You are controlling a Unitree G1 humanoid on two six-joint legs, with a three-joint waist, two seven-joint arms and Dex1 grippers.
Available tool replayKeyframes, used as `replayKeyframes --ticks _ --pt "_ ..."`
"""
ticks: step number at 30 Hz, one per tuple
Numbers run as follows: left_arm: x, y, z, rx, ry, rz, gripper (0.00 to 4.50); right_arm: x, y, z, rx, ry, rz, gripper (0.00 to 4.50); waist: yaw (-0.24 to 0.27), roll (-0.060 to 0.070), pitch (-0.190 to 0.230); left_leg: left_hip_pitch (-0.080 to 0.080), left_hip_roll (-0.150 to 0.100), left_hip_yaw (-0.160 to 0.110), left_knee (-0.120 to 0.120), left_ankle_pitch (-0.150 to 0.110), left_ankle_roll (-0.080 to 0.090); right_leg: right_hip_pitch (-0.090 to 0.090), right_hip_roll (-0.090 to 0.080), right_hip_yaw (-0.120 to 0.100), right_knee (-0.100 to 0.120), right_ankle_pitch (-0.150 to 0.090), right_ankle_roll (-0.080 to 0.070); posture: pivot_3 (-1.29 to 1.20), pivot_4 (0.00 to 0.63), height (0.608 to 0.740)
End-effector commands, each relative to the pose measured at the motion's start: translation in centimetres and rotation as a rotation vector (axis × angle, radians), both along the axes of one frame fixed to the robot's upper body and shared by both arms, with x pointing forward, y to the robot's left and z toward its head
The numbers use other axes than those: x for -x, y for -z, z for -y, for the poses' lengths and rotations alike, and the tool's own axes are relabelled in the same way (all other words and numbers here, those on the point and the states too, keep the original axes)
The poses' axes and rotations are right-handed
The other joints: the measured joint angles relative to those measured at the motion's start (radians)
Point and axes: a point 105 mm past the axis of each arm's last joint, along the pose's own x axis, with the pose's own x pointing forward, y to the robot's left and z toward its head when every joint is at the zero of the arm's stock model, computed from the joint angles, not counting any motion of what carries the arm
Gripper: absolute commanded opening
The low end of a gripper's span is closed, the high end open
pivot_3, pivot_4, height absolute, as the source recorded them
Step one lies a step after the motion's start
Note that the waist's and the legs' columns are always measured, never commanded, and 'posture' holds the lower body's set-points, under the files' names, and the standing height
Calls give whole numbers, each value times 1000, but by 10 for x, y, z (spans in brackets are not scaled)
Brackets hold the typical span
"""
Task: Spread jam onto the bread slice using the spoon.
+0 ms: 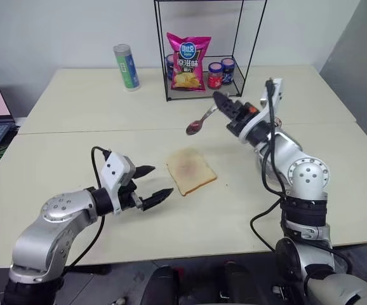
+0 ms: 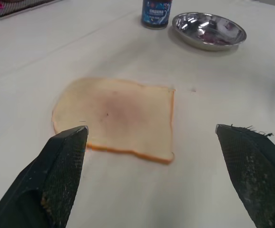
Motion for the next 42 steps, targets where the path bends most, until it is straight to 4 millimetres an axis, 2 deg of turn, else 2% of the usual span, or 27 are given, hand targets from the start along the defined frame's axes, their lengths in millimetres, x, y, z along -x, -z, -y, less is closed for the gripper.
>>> replayKeyframes --ticks 1,5,9,19,35,38,42 --pt "8 -6 -8 -17 -56 45 4500 3 15 -18 105 -62 59 26 0 0 0 0 0 0 0 0 0 0 0 0 0 0 0 0 150 740" --pt "13 -2 -10 -7 -77 31 4500 3 36 -31 204 -87 84 26 -1 0 0 0 1 1 -1 0 0 -1 0 1 0 0 0 0 150 740" --pt "14 -1 -10 -6 -87 29 4500 1 50 -37 264 -94 107 26 -1 0 0 0 2 1 -1 0 0 -1 1 0 0 0 0 0 150 740" --pt "10 -5 -8 -10 -74 36 4500 -4 64 -41 387 -70 183 26 -1 0 0 0 1 0 -1 0 0 -1 1 0 0 0 0 0 150 740" --pt "2 -8 -3 -10 -40 41 4500 -22 58 -2 440 70 211 26 3 0 0 0 1 1 0 0 0 0 1 0 0 0 0 0 150 740" --pt "1 -9 -4 -10 -37 43 4500 -23 49 3 402 85 203 26 3 0 0 0 1 0 -1 0 0 -1 1 0 0 0 0 0 150 740" --pt "1 -9 -4 -11 -34 44 4500 -19 35 -1 184 48 93 26 2 -1 0 0 1 1 0 0 0 -1 1 0 0 1 -1 0 150 740"
